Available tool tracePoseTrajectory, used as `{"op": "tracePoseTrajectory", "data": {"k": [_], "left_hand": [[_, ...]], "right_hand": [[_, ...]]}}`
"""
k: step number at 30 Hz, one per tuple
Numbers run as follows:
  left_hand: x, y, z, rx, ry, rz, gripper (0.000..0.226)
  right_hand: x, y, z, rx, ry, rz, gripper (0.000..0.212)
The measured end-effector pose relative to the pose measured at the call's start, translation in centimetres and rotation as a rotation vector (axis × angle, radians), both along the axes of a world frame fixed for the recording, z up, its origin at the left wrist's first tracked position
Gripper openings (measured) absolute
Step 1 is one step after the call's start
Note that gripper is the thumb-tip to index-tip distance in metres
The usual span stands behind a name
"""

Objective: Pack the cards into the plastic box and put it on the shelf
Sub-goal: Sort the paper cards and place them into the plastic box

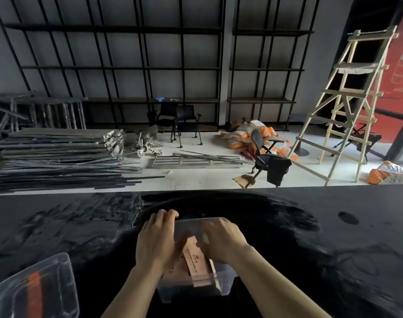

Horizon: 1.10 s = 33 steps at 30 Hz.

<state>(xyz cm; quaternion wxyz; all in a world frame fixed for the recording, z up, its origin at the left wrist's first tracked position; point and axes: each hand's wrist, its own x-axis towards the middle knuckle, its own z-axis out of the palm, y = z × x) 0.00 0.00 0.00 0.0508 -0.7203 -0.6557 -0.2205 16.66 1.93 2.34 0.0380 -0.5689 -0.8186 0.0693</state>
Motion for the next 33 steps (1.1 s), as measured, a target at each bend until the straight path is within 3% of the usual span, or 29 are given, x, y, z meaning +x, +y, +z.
{"op": "tracePoseTrajectory", "data": {"k": [3, 7, 13, 16, 22, 24, 26, 30, 33], "left_hand": [[0.1, -0.2, -0.3, -0.076, 0.018, 0.006, 0.036], [0.8, 0.2, -0.7, -0.239, 0.124, 0.052, 0.031], [2.6, 0.2, -1.6, -0.343, 0.418, 0.121, 0.055], [2.8, 0.5, -1.9, -0.372, 0.44, 0.156, 0.056], [3.4, 0.8, -1.9, -0.409, 0.322, 0.229, 0.059], [3.5, 0.6, -1.1, -0.443, 0.282, 0.224, 0.057], [3.5, 0.6, -0.9, -0.458, 0.233, 0.22, 0.056], [3.6, 1.0, -1.5, -0.52, 0.052, 0.297, 0.082], [3.5, 1.2, -1.3, -0.518, 0.07, 0.291, 0.087]], "right_hand": [[-0.5, 0.1, -1.4, -0.19, -0.103, -0.015, 0.036], [-0.5, -0.1, -2.4, -0.291, -0.05, -0.062, 0.061], [-1.2, 0.8, -3.5, -0.426, 0.056, -0.196, 0.076], [-1.4, 1.0, -4.2, -0.491, 0.125, -0.305, 0.085], [-1.6, 1.9, -4.8, -0.484, 0.072, -0.361, 0.073], [-1.6, 1.8, -4.4, -0.405, 0.01, -0.338, 0.055], [-1.4, 1.7, -3.3, -0.253, 0.073, -0.305, 0.035], [-0.4, 2.6, 1.4, -0.268, -0.014, -0.226, 0.03], [0.6, 3.6, 4.1, -0.349, 0.003, -0.203, 0.031]]}}
